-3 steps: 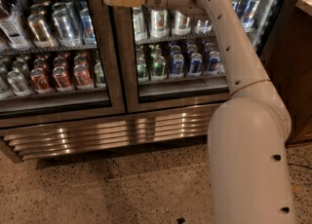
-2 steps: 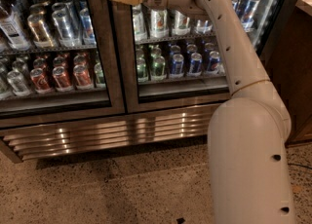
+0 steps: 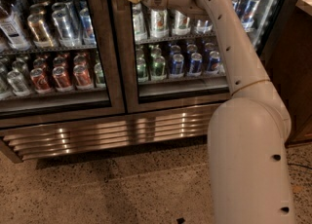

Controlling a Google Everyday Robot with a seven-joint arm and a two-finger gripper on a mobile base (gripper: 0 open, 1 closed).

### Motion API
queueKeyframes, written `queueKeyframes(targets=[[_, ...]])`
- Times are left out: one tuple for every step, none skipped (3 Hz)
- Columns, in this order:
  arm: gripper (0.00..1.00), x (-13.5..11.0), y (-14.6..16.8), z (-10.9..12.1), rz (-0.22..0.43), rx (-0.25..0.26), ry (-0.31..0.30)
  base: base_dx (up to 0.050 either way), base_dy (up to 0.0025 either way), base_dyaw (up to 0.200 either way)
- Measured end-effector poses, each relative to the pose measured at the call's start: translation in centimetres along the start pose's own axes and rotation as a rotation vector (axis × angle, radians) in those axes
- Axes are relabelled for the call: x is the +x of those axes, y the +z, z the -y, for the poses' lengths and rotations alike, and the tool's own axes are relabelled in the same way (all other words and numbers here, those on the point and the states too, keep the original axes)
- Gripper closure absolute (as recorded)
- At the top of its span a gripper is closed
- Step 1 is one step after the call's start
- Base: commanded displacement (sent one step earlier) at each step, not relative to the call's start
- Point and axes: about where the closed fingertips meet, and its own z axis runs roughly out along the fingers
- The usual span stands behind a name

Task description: Open right fridge door

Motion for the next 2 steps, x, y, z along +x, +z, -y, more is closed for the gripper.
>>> queueKeyframes(targets=[[1.00, 0.00, 0.01, 0.00, 0.000, 0.000, 0.000, 0.000, 0.00000, 0.000], [1.00, 0.00, 0.01, 0.00, 0.000, 0.000, 0.000, 0.000, 0.00000, 0.000]])
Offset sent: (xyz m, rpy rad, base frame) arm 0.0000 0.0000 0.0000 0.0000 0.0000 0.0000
